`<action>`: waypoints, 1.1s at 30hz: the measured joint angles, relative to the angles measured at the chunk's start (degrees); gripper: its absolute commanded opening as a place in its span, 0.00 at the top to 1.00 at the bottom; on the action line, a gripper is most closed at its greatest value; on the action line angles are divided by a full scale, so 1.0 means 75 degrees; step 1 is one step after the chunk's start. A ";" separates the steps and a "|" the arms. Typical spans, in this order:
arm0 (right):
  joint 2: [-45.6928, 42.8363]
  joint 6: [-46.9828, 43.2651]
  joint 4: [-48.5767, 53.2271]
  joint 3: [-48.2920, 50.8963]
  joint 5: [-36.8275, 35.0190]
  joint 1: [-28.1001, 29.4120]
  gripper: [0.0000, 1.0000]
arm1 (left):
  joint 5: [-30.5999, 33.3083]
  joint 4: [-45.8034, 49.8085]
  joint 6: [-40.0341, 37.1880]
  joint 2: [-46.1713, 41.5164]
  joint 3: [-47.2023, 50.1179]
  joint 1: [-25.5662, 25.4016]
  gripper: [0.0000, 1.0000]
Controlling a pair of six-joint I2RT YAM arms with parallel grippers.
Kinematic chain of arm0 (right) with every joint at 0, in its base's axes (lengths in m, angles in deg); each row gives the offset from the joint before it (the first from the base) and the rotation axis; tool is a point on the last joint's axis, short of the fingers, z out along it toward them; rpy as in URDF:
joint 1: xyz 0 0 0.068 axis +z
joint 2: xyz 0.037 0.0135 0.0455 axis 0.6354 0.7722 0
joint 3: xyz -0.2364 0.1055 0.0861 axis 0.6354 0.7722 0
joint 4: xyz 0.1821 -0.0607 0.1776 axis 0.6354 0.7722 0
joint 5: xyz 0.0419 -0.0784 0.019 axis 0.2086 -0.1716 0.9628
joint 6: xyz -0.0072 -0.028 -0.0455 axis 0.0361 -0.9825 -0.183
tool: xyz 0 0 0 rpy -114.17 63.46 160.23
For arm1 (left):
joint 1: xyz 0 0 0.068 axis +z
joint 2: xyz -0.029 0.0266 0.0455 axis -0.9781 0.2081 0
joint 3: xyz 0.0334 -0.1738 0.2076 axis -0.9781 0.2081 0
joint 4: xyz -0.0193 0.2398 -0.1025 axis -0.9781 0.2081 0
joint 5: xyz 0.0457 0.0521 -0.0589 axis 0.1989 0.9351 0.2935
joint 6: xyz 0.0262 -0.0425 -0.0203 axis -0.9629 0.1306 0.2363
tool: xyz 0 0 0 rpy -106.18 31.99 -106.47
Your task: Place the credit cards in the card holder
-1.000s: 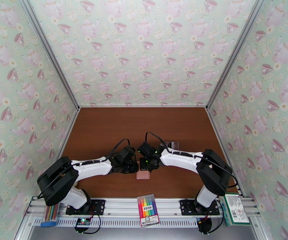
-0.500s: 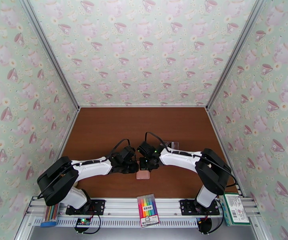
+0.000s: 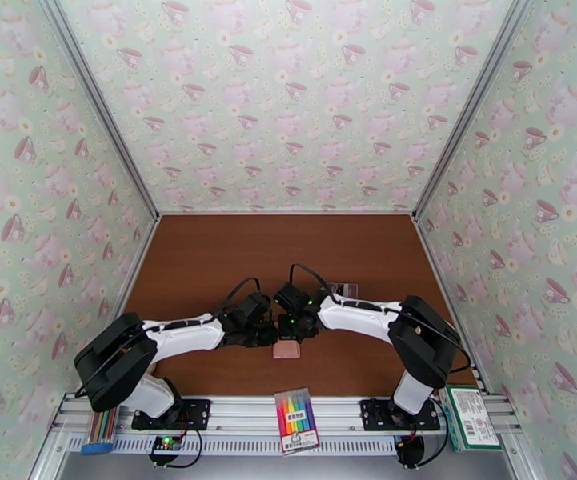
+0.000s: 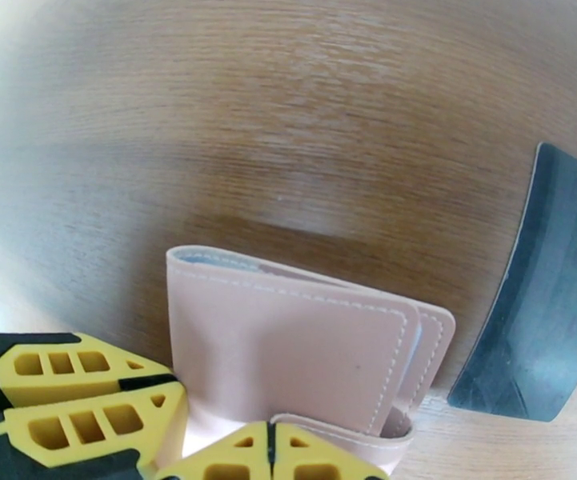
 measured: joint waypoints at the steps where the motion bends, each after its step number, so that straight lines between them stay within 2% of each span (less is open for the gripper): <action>1: -0.0064 -0.0026 0.0029 -0.0003 -0.0117 0.0003 0.55 | 0.0137 0.0189 -0.0026 -0.0152 -0.0003 0.0003 0.71; 4: -0.0510 -0.0251 0.0175 0.0006 -0.0551 -0.0038 0.38 | 0.1017 0.1061 -0.0300 -0.0874 -0.0166 -0.0012 0.42; 7: -0.1527 -0.0498 0.0259 0.0009 -0.1137 -0.0300 0.27 | 0.2946 0.1950 -0.0498 -0.1888 -0.0749 -0.0114 0.06; 8: -0.1985 -0.0606 0.0201 0.0044 -0.1332 -0.0525 0.24 | 0.3791 0.2113 -0.0527 -0.2264 -0.0924 -0.0146 0.00; 10: -0.2970 -0.0883 -0.0067 0.0248 -0.1818 -0.1192 0.12 | 0.5595 0.2151 -0.0624 -0.2938 -0.1017 -0.0143 0.00; 12: -0.3905 -0.1172 -0.0408 0.0580 -0.2442 -0.2025 0.10 | 0.7280 0.1667 -0.1250 -0.3325 -0.0778 -0.0035 0.00; 14: -0.4538 -0.1501 -0.0755 0.0991 -0.2999 -0.2862 0.10 | 0.8294 0.0903 -0.2180 -0.3328 -0.0382 0.0251 0.00; 16: -0.4928 -0.1955 -0.1215 0.1594 -0.3483 -0.3593 0.08 | 0.8830 0.0370 -0.2926 -0.2993 -0.0076 0.0766 0.00; 18: -0.5214 -0.2515 -0.1935 0.2565 -0.3847 -0.4217 0.04 | 0.9005 -0.0280 -0.3579 -0.2585 0.0303 0.1545 0.02; 21: -0.5438 -0.3194 -0.2655 0.3867 -0.3914 -0.5010 0.05 | 0.8708 -0.1058 -0.4348 -0.2538 0.0848 0.2492 0.02; 25: -0.5438 -0.4080 -0.3998 0.4762 -0.3914 -0.5817 0.05 | 0.7734 -0.3267 -0.5490 -0.2836 0.1973 0.3290 0.02; 28: -0.4809 -0.4290 -0.5534 0.5080 -0.3774 -0.6371 0.06 | 0.6994 -0.4202 -0.5861 -0.1988 0.2159 0.4030 0.03; 33: -0.3494 -0.4587 -0.7659 0.5275 -0.3771 -0.6601 0.06 | 0.5756 -0.5598 -0.6449 -0.0874 0.2113 0.4535 0.04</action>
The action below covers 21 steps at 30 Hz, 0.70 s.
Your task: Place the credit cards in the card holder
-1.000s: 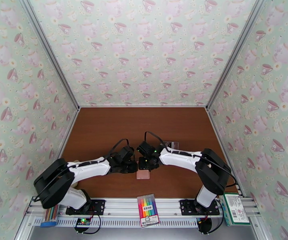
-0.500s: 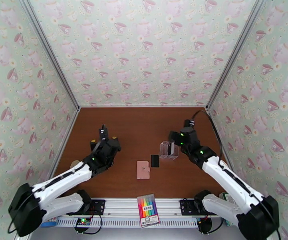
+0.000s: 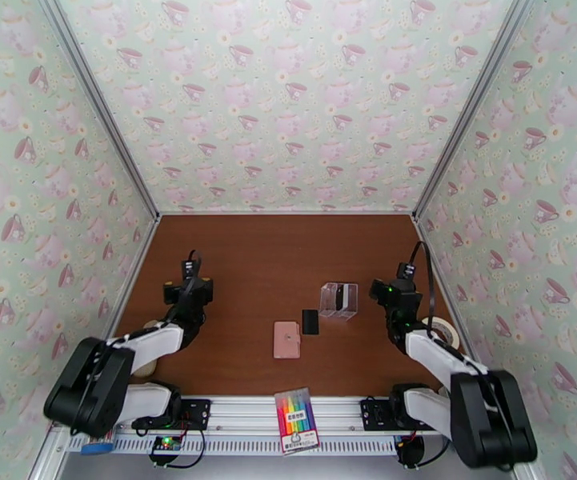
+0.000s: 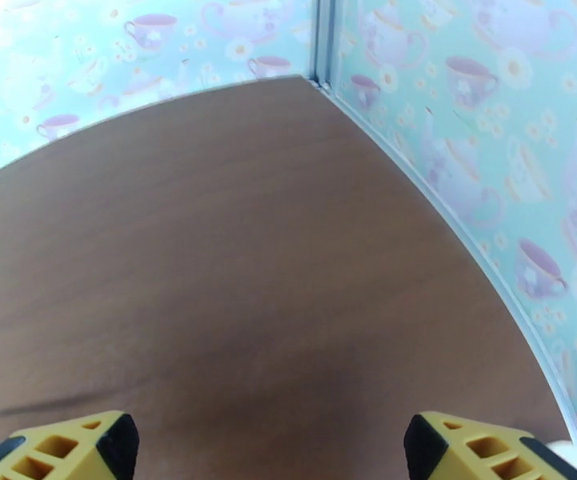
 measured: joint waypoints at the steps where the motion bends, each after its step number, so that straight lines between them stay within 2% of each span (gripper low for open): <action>1: 0.0289 -0.0073 -0.0568 0.0020 0.0009 -0.0017 0.07 | -0.0248 -0.0414 -0.0085 0.0172 0.0000 0.0160 0.03; 3: 0.0938 -0.0210 -0.1679 0.0041 0.0216 -0.0085 0.16 | -0.0694 -0.1055 -0.0067 0.0542 -0.0026 0.0519 0.04; 5: 0.1792 -0.0399 -0.2804 0.0058 0.0595 -0.0117 0.14 | -0.1151 -0.1489 -0.0026 0.0796 0.0038 0.0883 0.03; 9: 0.2157 -0.0592 -0.3069 0.0038 0.0941 -0.0090 0.08 | -0.1941 -0.2250 -0.0117 0.1020 0.0321 0.1052 0.00; 10: 0.2157 -0.0618 -0.3179 0.0020 0.0979 -0.0093 0.01 | -0.2192 -0.2253 -0.0137 0.1020 0.0321 0.1070 0.00; 14: 0.2154 -0.0699 -0.3430 -0.0029 0.1055 -0.0093 0.00 | -0.2804 -0.2189 -0.0061 0.1020 0.0143 0.1332 0.00; 21: 0.2154 -0.0810 -0.3453 -0.0064 0.1343 -0.0093 0.00 | -0.3127 -0.2148 0.0009 0.1020 0.0070 0.1472 0.00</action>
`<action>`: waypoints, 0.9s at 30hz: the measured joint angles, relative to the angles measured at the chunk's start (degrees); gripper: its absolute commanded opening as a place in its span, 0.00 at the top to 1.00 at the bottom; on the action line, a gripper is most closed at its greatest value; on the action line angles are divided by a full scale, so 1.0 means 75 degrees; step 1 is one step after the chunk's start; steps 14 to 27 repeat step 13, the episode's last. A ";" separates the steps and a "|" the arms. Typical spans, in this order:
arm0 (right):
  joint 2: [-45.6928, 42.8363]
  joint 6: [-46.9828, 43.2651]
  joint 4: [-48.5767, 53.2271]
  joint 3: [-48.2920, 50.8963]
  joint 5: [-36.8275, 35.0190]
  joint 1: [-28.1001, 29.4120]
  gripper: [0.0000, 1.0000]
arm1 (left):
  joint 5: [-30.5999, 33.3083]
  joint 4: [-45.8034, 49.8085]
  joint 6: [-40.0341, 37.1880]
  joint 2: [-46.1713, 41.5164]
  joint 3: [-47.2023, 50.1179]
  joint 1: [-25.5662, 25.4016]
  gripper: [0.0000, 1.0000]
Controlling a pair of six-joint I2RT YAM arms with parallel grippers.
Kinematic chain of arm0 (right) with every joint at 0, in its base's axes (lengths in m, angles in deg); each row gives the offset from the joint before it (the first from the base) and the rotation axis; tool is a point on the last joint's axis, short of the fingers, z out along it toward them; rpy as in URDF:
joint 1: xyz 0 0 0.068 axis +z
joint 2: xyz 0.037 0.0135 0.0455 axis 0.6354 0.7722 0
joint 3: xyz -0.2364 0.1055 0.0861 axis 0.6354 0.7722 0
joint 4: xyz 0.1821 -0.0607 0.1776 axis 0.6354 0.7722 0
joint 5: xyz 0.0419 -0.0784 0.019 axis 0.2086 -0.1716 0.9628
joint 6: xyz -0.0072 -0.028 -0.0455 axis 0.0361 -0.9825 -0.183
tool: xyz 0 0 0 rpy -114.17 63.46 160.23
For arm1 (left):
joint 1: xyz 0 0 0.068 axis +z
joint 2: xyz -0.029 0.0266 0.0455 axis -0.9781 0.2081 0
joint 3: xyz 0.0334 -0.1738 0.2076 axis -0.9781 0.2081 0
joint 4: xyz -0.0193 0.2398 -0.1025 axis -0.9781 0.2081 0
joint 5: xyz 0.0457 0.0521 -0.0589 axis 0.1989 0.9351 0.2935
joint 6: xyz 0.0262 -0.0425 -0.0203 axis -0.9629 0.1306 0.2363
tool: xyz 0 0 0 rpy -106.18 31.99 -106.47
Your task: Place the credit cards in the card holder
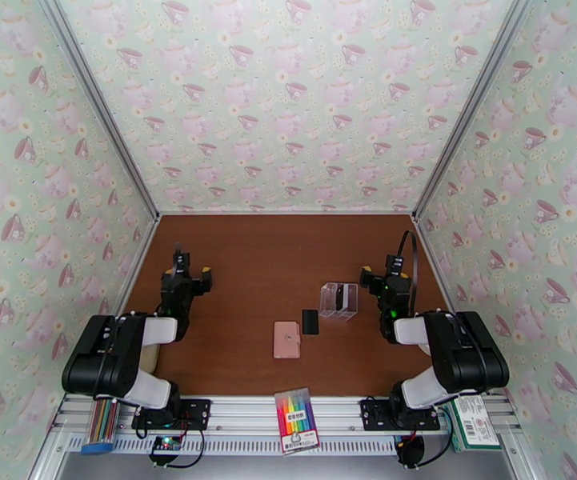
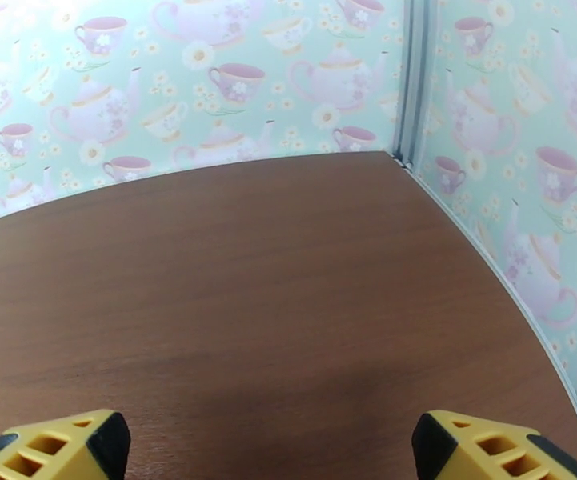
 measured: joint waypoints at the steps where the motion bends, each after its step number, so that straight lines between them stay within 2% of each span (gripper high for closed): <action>1: 0.0003 -0.0029 0.0006 -0.0032 0.0093 0.0000 0.00 | -0.0015 0.0012 0.0000 0.0000 0.0000 0.0000 0.00; 10: 0.0003 -0.0128 0.0073 -0.0175 0.0589 -0.0023 0.00 | -0.0093 0.0064 0.0003 -0.0003 0.0000 0.0000 0.00; 27: 0.0003 -0.0128 0.0085 -0.0184 0.0638 -0.0023 0.00 | -0.0090 0.0064 0.0003 -0.0003 0.0000 0.0000 0.00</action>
